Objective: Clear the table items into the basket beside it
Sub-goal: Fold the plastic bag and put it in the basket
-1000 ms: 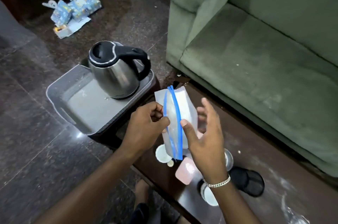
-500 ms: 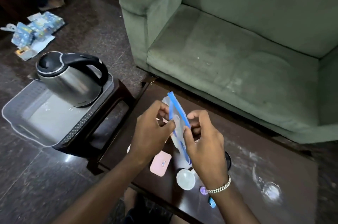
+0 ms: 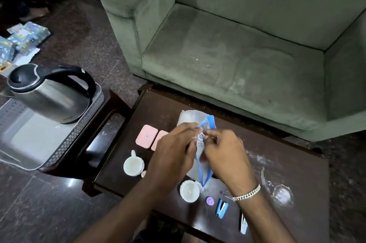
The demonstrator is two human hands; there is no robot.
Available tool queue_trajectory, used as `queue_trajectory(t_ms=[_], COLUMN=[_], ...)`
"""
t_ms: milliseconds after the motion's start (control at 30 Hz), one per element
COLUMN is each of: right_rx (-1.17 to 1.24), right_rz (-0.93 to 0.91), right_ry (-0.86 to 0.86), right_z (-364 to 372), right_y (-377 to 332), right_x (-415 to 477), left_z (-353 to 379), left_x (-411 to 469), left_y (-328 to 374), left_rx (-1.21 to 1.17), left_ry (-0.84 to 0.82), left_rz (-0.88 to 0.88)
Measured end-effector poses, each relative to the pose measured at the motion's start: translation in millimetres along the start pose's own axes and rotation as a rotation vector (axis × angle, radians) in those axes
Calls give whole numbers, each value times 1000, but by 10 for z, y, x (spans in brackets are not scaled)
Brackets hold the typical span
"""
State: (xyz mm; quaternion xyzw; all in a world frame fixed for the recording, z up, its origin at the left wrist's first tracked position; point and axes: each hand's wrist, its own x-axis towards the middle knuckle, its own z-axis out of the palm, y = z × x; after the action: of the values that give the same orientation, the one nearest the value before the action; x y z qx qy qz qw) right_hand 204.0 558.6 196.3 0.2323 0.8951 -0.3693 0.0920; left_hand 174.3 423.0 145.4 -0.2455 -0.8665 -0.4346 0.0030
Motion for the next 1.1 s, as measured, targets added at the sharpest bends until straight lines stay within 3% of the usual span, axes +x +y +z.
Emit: queue_trajectory(t_ms=[233,400,700,1100], right_rx=[221,182,363,129], right_rz=[25,6,-115,-191], right_ry=[-144,-199,-106,58], right_z=[77,150,314,574], right_y=[149,236,156,94], right_x=[181,293,344,556], left_z=[70,16,-99,-130], left_x=[-54,-83,-33,-70], left_y=[108,125,29,-135], left_rx=[-14,-48,-63,-91], left_ry=[-84,-132,-77,-46], left_rz=[-20,2,-16,-46])
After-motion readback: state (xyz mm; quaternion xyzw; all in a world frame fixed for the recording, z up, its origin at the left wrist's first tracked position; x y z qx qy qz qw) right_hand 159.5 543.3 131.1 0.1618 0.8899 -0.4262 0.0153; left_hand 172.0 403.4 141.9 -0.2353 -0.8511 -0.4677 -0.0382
